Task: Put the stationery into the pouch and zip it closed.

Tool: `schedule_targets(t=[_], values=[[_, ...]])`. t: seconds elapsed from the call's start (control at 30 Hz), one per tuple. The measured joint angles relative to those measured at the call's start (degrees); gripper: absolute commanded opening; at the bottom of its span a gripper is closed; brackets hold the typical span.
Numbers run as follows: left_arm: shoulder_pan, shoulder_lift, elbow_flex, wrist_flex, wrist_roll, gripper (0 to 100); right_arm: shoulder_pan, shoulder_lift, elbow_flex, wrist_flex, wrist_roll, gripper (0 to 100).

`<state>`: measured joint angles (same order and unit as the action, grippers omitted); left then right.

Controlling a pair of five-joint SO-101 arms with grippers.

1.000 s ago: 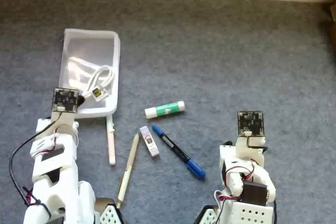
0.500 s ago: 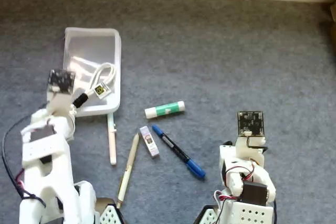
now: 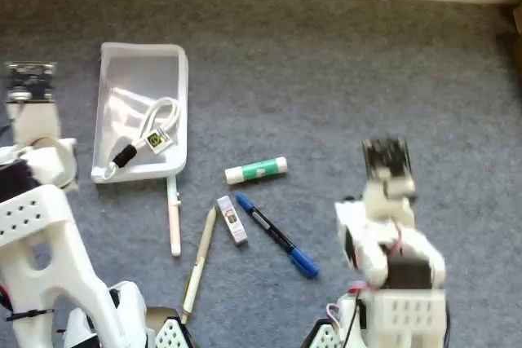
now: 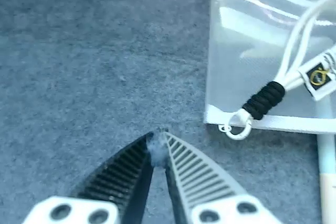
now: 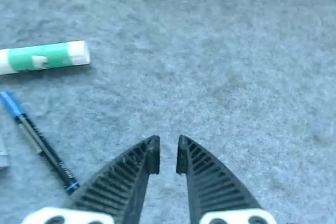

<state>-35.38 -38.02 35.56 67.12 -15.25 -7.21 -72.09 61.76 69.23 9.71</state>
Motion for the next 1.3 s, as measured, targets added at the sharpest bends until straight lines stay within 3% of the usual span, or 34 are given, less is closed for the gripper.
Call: schedule_targets(t=[0.23,0.47,0.83,1.3], values=[[-10.7,0.0,-0.3,0.1,0.0,1,-20.2,36.6,-34.4,5.1,-10.6,10.8],[-17.7,0.0,-0.1,-1.9,0.0,1,-37.0,64.2,-56.1,5.0,-22.1,16.3],[-21.8,0.0,5.5,-4.9,0.0,1,-47.2,96.6,-89.4,4.5,-38.4,31.5],[-22.6,0.0,6.8,-4.9,0.0,1,-52.3,129.5,-131.0,4.5,-40.1,31.5]])
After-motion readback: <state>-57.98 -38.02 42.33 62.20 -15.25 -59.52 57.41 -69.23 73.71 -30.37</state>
